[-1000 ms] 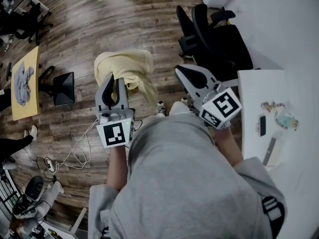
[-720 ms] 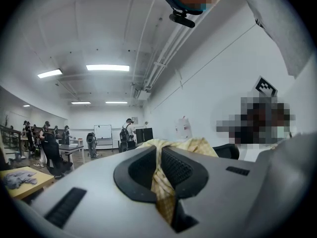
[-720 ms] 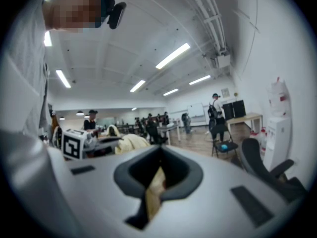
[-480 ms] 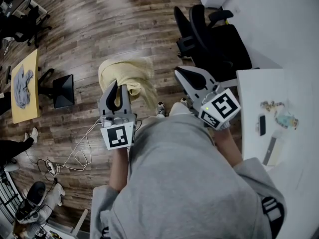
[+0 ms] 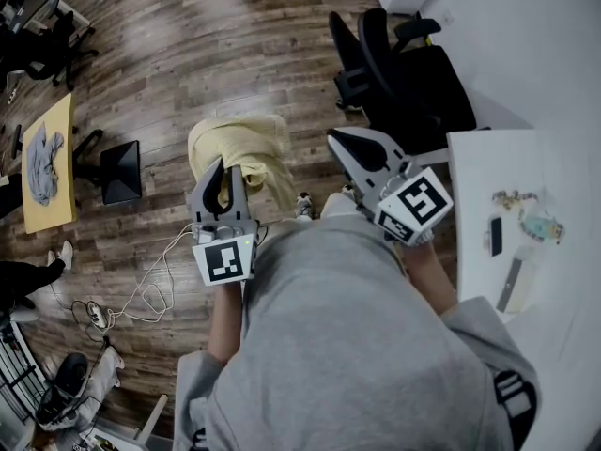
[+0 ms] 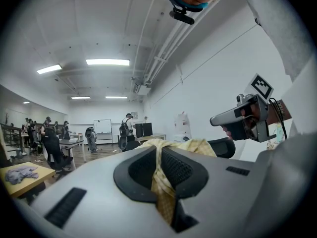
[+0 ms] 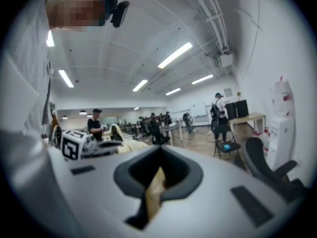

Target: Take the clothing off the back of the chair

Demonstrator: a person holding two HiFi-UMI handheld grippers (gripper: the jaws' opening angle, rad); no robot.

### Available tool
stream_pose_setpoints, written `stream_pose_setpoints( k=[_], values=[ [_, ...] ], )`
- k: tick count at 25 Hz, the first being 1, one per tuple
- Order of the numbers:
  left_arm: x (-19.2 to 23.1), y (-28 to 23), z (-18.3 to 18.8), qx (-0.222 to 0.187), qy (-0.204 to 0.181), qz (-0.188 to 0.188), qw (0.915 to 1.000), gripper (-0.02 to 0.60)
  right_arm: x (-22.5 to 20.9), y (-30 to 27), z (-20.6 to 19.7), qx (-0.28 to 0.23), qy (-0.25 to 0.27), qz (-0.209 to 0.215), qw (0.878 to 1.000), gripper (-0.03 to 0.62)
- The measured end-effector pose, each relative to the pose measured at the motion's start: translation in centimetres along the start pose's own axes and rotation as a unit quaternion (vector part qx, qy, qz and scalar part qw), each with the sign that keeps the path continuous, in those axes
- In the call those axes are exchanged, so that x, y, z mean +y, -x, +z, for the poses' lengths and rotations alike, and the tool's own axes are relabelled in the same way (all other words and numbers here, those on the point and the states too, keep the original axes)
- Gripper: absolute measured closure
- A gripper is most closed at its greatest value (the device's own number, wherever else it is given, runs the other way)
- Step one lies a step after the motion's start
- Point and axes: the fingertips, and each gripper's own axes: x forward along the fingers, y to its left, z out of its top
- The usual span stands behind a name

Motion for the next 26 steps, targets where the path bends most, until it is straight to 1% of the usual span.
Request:
stream_pose_setpoints(
  k=[26],
  values=[
    [-0.06, 0.35, 0.38, -0.003, -0.008, -0.005, 0.9999, 0.526, 0.27, 0.79, -0.32, 0.001, 0.002, -0.008, 1.000, 0.562]
  ],
)
